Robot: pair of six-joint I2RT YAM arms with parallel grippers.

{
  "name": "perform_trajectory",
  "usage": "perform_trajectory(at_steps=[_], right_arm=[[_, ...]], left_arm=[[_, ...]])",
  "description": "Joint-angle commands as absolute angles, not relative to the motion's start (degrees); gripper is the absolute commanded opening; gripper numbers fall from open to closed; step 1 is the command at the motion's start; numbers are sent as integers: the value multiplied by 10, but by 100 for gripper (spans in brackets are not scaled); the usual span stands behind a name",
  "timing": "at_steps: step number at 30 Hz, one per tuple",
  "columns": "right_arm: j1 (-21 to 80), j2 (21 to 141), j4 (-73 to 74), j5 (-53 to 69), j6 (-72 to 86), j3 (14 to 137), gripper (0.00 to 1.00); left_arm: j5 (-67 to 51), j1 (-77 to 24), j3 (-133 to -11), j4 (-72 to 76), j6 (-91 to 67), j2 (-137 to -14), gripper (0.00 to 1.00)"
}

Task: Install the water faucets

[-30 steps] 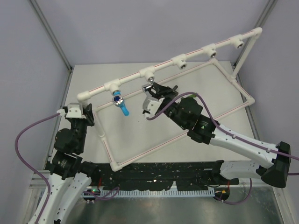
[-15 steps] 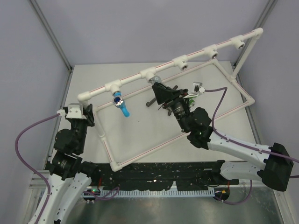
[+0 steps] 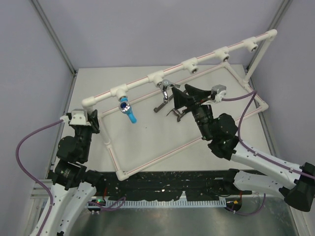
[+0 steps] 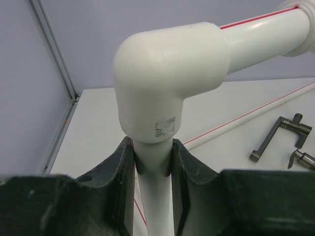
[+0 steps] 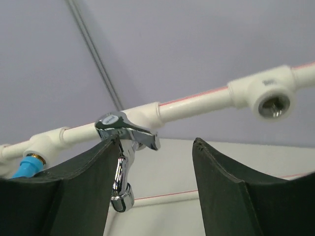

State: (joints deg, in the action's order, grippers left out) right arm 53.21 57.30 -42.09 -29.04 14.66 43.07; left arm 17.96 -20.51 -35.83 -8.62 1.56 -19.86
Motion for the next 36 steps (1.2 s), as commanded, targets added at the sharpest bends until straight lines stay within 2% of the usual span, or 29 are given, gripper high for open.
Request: perform_trajectory(at_steps=[1,7,14,19,31,36], right_arm=[[533,527,-262,-156,-243,525,66],[534,516,-75,-63,-556,590,70],[540,543,23,-11,-666,657,70],[571,569,79,-59,-801,673,71],[586,606,-41,-191,-1088,620,83],[585,630,-58,-187,-1115,621,84]], left_arm=[[174,-206,-356,-120,36,-199,0],[174,-206,-357,-120,36,-200,0],[175,-206,-356,-120,35,-201,0],[174,-206,-355,-120,35,-202,0],[173,-206,-355,-120,36,-204,0],[173,-206,-354,-120,36,-204,0]])
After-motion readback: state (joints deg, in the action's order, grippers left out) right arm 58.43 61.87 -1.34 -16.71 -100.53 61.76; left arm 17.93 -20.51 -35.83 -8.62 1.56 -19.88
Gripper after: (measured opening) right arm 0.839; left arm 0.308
